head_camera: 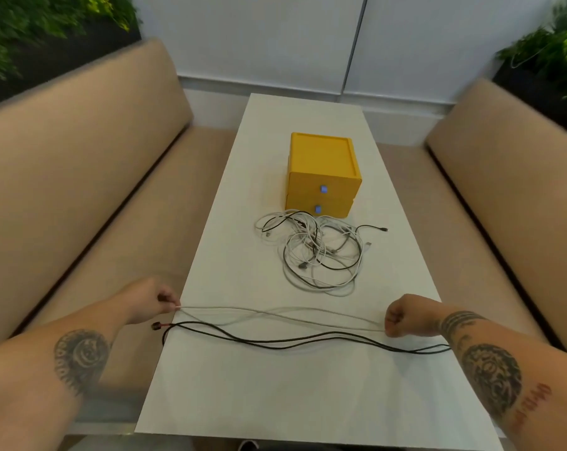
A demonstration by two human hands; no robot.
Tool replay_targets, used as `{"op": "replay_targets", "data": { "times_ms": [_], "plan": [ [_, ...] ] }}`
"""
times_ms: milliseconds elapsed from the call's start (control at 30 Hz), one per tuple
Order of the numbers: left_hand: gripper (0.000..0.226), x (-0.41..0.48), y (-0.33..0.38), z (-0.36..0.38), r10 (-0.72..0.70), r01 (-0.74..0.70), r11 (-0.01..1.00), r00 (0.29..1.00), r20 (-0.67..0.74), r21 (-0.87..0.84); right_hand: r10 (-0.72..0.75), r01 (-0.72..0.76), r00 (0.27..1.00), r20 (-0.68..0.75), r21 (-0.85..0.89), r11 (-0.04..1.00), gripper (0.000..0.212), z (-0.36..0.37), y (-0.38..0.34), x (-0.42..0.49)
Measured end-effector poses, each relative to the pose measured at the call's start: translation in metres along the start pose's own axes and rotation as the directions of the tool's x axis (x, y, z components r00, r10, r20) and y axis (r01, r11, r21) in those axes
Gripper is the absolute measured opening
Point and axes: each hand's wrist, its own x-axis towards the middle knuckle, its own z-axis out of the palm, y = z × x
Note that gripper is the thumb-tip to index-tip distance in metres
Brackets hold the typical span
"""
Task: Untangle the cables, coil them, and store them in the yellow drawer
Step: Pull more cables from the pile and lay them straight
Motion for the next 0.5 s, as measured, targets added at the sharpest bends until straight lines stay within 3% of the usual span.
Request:
{"op": "replay_targets", "data": {
  "times_ms": [167, 300, 500],
  "plan": [
    [0.018, -0.003, -0.002, -0.003, -0.004, 0.007, 0.998, 0.999, 0.043, -0.057, -0.005, 0.005, 1.0, 0.01, -0.026, 1.0, 0.014, 0.012, 0.003, 0.0],
    [0.013, -0.006, 0.002, -0.002, -0.015, 0.016, 1.0, 0.998, 0.058, -0.025, -0.004, 0.004, 1.0, -0.002, -0.023, 1.0, 0.017, 0.016, 0.004, 0.002],
    [0.013, -0.005, 0.013, -0.007, -0.037, 0.036, 0.999, 0.998, 0.05, 0.022, -0.048, 0.055, 0.984, -0.172, 0.037, 0.998, 0.028, 0.009, -0.007, 0.003]
  ]
}}
